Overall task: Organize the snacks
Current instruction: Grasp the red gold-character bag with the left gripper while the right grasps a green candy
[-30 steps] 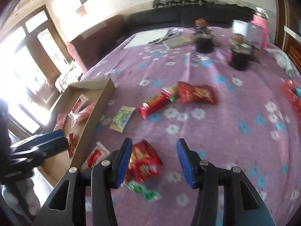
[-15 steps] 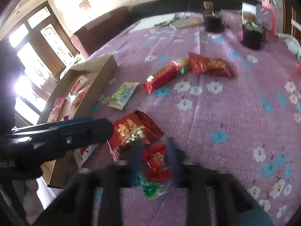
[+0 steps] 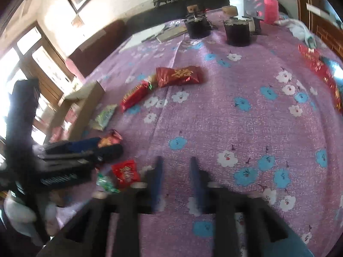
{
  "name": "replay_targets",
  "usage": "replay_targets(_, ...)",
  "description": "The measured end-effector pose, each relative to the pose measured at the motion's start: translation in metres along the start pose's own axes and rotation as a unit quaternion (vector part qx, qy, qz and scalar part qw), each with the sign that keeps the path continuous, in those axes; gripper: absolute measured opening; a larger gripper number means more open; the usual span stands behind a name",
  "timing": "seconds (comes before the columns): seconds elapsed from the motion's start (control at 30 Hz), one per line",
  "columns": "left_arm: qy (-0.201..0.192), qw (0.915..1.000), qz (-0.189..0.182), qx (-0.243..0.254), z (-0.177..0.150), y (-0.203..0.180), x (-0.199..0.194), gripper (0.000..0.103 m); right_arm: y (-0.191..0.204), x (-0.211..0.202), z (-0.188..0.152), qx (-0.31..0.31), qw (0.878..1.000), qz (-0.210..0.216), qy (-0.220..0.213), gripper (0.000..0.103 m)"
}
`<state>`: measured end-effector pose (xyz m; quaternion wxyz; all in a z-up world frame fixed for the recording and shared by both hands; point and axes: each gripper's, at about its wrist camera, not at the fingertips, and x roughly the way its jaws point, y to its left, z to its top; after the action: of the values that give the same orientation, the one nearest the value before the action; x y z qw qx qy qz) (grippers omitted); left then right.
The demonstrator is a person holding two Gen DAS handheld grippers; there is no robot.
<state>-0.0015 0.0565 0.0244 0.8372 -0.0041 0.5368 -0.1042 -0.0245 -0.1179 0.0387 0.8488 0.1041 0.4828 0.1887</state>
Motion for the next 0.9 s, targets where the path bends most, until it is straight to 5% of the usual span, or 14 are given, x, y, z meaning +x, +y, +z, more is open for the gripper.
replay_targets(0.23,-0.038,0.9981,-0.042,-0.023,-0.004,0.016,-0.03,0.046,0.041,-0.002,-0.01,-0.082,0.996,0.017,0.0,0.052)
replay_targets(0.4,-0.067,0.994,-0.074,-0.043,-0.008,0.032,-0.064,0.046,0.083,-0.009,-0.021,-0.176,0.983,0.036,-0.026,0.051)
replay_targets(0.57,-0.084,0.9894,-0.096,-0.069,-0.021,0.057,-0.091,0.046,0.109,0.016,-0.025,-0.236,0.971,0.025,0.018,0.046)
replay_targets(0.67,-0.089,0.988,-0.093,-0.085,-0.032,0.073,-0.1,0.046,0.109,0.031,-0.031,-0.244,0.969,0.002,0.038,0.029)
replay_targets(0.9,-0.108,0.9842,-0.065,-0.124,-0.062,0.124,-0.119,0.046,0.106,0.024,-0.039,-0.238,0.971,-0.025,0.025,0.019)
